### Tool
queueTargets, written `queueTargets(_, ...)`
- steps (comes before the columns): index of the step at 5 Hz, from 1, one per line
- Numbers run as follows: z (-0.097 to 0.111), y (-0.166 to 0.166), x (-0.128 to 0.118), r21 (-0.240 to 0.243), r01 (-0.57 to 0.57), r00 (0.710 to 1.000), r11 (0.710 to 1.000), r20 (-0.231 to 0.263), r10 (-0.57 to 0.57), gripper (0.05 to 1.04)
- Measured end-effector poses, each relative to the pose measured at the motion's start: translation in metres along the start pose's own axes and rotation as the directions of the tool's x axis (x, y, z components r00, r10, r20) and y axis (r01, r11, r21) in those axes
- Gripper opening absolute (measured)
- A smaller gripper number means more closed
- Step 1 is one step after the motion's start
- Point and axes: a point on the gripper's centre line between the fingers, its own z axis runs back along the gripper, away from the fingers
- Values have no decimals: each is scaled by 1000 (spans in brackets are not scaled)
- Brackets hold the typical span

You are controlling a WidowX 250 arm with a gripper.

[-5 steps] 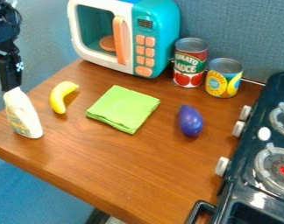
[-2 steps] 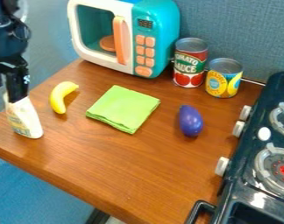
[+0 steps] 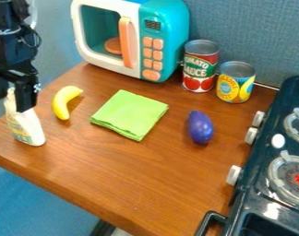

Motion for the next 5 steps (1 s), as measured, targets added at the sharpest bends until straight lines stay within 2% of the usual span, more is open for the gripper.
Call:
queueTargets(2,3,2,1,4,-9,1000,1000,3,9,418)
queueTargets(3,4,1,0,-3,-3,1000,1000,-9,3,373)
queueTargets(4,16,-4,1,-50,-2,1000,999,-11,2,373)
queueTargets(5,66,-14,0,-68,1,996,998,89,5,373)
